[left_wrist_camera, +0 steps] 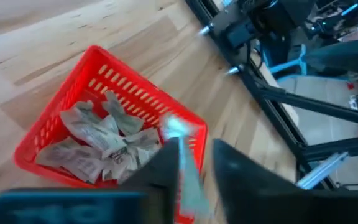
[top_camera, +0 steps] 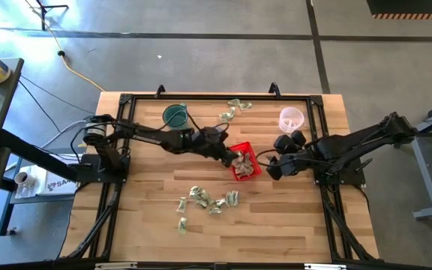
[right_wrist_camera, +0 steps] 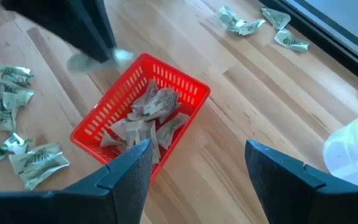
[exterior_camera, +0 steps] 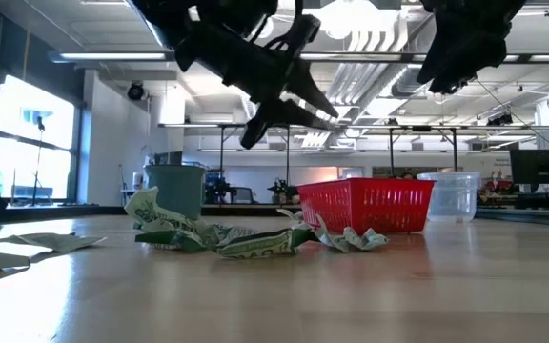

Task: Pick and place items into bin
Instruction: Put the stevia packet into the orange bin

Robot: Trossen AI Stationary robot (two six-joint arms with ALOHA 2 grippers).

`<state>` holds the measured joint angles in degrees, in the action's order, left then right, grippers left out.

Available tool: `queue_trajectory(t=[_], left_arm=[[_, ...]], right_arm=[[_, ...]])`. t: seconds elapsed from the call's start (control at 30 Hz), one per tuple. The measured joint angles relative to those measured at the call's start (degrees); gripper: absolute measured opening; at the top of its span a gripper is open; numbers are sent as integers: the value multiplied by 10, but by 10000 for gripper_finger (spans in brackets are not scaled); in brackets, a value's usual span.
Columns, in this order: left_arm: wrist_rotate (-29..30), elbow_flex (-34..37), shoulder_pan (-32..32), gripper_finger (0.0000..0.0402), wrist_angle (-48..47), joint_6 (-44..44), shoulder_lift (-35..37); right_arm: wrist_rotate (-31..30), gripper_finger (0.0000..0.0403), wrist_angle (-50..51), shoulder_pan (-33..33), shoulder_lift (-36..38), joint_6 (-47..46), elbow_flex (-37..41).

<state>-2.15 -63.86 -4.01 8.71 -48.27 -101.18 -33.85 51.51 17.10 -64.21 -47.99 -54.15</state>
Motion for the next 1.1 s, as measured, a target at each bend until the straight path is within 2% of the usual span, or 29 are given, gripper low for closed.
queue_trajectory(t=[0.17, 0.27, 0.33, 0.4, 0.5, 0.63, 0.73, 0.83, 0.93, 1.03, 1.1], left_arm=[[12, 0, -1, 259, 9, -20, -3], [-47, 1, -1, 311, -28, -21, 16], [-100, 0, 8, 329, -84, -19, 39], [-116, 0, 30, 333, -181, -14, 61], [-84, 1, 88, 322, -354, -44, 84], [-30, 0, 174, 300, -522, -223, 98], [-10, 0, 233, 290, -556, -364, 97], [40, 0, 282, 288, -537, -464, 90], [72, -1, 307, 287, -540, -523, 82], [73, 1, 322, 287, -562, -557, 60], [67, 0, 324, 287, -539, -566, 42]], right_arm=[[1, 248, -1, 0, -14, 3, 0], [6, 248, -1, 0, -19, 5, 0], [17, 248, -1, 1, -22, 16, 0], [30, 248, -1, 3, -25, 34, 0], [40, 248, 1, 4, -26, 53, 0], [44, 248, 2, -9, -26, 42, 0], [46, 248, 2, -30, -29, 30, 0], [46, 248, 1, -48, -40, 50, 0], [49, 248, -4, -64, -56, 86, 0], [53, 248, -8, -74, -77, 109, 0], [56, 248, -12, -78, -90, 120, 0]])
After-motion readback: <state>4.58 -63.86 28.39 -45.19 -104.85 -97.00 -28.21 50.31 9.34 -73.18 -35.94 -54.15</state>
